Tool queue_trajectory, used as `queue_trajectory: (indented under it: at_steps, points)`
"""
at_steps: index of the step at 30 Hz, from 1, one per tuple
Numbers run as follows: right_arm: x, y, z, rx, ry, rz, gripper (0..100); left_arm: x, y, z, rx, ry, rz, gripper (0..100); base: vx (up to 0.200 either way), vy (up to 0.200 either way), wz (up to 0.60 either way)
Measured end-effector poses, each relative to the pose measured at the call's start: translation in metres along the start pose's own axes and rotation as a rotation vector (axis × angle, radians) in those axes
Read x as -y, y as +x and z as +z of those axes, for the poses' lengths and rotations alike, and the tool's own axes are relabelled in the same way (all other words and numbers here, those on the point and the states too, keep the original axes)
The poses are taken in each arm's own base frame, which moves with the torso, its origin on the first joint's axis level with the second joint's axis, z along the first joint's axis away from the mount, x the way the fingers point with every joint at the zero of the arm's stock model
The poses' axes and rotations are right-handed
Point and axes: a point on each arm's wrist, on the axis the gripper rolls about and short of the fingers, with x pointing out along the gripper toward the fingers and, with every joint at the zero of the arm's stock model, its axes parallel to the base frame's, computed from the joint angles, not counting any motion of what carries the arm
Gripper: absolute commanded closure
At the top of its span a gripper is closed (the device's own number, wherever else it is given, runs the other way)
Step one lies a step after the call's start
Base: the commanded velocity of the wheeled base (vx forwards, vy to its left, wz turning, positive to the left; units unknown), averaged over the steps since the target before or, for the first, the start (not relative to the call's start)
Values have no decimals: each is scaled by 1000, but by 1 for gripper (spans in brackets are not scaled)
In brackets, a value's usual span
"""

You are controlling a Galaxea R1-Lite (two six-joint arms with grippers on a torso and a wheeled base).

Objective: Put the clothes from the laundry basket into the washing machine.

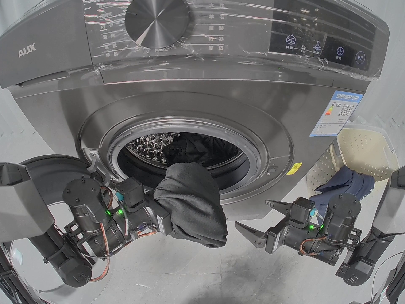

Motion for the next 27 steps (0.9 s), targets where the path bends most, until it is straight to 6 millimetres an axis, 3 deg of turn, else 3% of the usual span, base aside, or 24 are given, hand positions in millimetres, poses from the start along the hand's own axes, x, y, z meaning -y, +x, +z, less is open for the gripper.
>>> queue_trajectory:
  at_steps: [17, 27]
  points:
    - [-7, -4, -4, -21, -4, 28, 0, 3, 2, -3, -11, -4, 15, 100, 0, 12, 0]
    - [-23, -11, -10, -52, -14, 93, 0, -2, 39, 1, 62, -21, 93, 100, 0, 0, 0]
